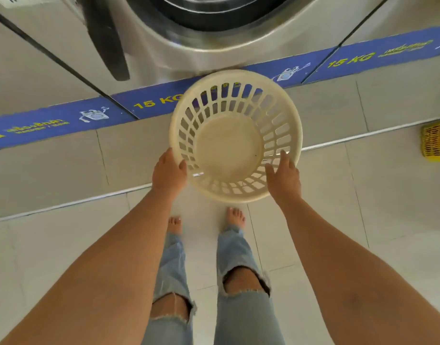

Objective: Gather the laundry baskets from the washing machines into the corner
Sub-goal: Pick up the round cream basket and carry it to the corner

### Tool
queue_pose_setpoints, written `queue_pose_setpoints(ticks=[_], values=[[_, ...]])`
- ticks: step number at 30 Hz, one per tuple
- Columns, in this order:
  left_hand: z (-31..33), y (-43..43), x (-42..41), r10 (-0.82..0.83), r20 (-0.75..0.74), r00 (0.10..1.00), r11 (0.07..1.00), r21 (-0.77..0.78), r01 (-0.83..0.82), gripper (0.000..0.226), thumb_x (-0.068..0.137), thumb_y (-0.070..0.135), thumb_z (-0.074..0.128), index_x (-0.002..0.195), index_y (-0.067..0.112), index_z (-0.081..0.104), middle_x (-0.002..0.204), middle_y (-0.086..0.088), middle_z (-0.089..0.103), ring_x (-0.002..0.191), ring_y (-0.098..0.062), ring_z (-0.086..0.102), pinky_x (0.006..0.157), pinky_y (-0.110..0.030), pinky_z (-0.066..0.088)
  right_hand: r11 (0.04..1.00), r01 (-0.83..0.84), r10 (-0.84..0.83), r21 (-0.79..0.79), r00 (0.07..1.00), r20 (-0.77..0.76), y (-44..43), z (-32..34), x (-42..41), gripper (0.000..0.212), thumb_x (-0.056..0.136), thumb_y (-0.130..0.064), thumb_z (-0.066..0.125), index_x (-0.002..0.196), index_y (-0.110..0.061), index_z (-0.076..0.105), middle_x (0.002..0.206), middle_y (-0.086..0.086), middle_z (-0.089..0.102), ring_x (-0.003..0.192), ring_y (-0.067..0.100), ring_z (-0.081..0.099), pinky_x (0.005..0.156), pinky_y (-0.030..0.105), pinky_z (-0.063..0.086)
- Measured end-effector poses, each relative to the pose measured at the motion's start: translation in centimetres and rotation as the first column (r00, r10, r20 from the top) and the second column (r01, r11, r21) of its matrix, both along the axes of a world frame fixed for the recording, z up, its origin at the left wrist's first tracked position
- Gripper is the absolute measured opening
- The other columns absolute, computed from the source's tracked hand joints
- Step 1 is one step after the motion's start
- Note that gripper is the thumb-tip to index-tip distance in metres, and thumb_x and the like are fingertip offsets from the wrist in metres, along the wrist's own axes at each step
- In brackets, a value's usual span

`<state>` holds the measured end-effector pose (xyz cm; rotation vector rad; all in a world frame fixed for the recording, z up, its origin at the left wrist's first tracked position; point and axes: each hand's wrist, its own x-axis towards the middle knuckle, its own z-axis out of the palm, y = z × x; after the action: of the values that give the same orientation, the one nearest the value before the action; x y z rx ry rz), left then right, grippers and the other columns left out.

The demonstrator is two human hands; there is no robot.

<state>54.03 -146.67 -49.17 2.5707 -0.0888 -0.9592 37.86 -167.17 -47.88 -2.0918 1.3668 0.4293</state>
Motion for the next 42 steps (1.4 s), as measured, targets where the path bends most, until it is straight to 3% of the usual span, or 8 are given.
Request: queue_pose_setpoints(ticks=[8, 13, 19, 22, 27, 36, 42], values=[[-7.8, -3.7, 2.1, 0.373, 0.006, 0.928, 0.927, -0.043, -0.373, 0.071, 0.096, 0.027, 0.051, 0.155, 0.017, 0.014, 0.156, -0.014, 0.030, 0.138, -0.035, 0.041, 0.112, -0.046, 0.037, 0.991, -0.063, 0.065, -0.114, 0.998, 0.015, -9.6, -8.0, 2.6, 0.067, 0.098, -0.035, 0.047, 0.153, -0.024, 0.011, 0.161, 0.005, 0.016, 0.143, 0.034, 0.026, 0.112, 0.051, 0.034], [-9.1, -4.2, 2.9, 0.494, 0.067, 0.867, 0.867, -0.115, -0.485, 0.060, 0.094, 0.026, 0.055, 0.147, 0.018, 0.030, 0.141, -0.014, 0.048, 0.123, -0.034, 0.054, 0.100, -0.042, 0.046, 0.992, 0.017, -0.007, -0.128, 0.997, 0.079, -11.6, -9.4, 4.4, 0.071, 0.095, -0.025, 0.053, 0.151, -0.030, 0.010, 0.142, 0.010, 0.041, 0.124, 0.032, 0.049, 0.097, 0.049, 0.047], [-6.8, -1.7, 1.6, 0.551, 0.062, 0.832, 0.831, -0.127, -0.541, 0.052, 0.094, 0.030, 0.054, 0.143, 0.021, 0.037, 0.135, -0.009, 0.052, 0.119, -0.031, 0.055, 0.096, -0.043, 0.048, 0.995, 0.000, 0.005, -0.101, 0.999, 0.051, -9.3, -6.7, 3.9, 0.070, 0.093, -0.021, 0.054, 0.149, -0.030, 0.014, 0.135, 0.013, 0.045, 0.115, 0.035, 0.054, 0.095, 0.049, 0.050], [-4.9, 1.2, 0.4, 0.578, 0.069, 0.813, 0.815, -0.115, -0.569, 0.052, 0.095, 0.030, 0.051, 0.145, 0.021, 0.037, 0.136, -0.008, 0.053, 0.120, -0.030, 0.055, 0.092, -0.039, 0.047, 0.996, -0.034, 0.038, -0.084, 0.999, 0.039, -6.7, -4.6, 3.6, 0.069, 0.092, -0.021, 0.053, 0.149, -0.030, 0.016, 0.133, 0.012, 0.045, 0.113, 0.035, 0.054, 0.093, 0.047, 0.049], [-0.2, 8.4, -2.4, 0.655, 0.075, 0.752, 0.755, -0.091, -0.649, 0.053, 0.098, 0.030, 0.048, 0.148, 0.019, 0.033, 0.144, -0.009, 0.049, 0.128, -0.033, 0.051, 0.103, -0.042, 0.042, 0.992, -0.108, 0.111, -0.064, 0.993, 0.048, -0.2, -0.2, 3.4, 0.066, 0.092, -0.021, 0.052, 0.148, -0.030, 0.018, 0.133, 0.012, 0.045, 0.113, 0.036, 0.054, 0.092, 0.047, 0.049], [7.2, 28.2, -10.5, 0.857, 0.073, 0.510, 0.514, -0.186, -0.838, 0.051, 0.097, 0.030, 0.047, 0.145, 0.021, 0.035, 0.129, -0.008, 0.057, 0.102, -0.029, 0.059, 0.082, -0.037, 0.047, 0.944, -0.324, 0.329, -0.061, 0.936, 0.124, 17.4, 7.6, 3.3, 0.067, 0.089, -0.021, 0.052, 0.147, -0.029, 0.021, 0.136, 0.015, 0.044, 0.117, 0.040, 0.051, 0.095, 0.047, 0.043], [10.9, 42.6, -15.6, 0.944, 0.065, 0.323, 0.329, -0.221, -0.918, 0.054, 0.094, 0.034, 0.046, 0.146, 0.026, 0.033, 0.128, -0.008, 0.058, 0.106, -0.033, 0.062, 0.088, -0.047, 0.055, 0.863, -0.501, 0.504, -0.066, 0.848, 0.165, 31.4, 11.1, 3.9, 0.067, 0.089, -0.022, 0.054, 0.148, -0.026, 0.023, 0.137, 0.016, 0.043, 0.118, 0.041, 0.050, 0.096, 0.047, 0.042]])
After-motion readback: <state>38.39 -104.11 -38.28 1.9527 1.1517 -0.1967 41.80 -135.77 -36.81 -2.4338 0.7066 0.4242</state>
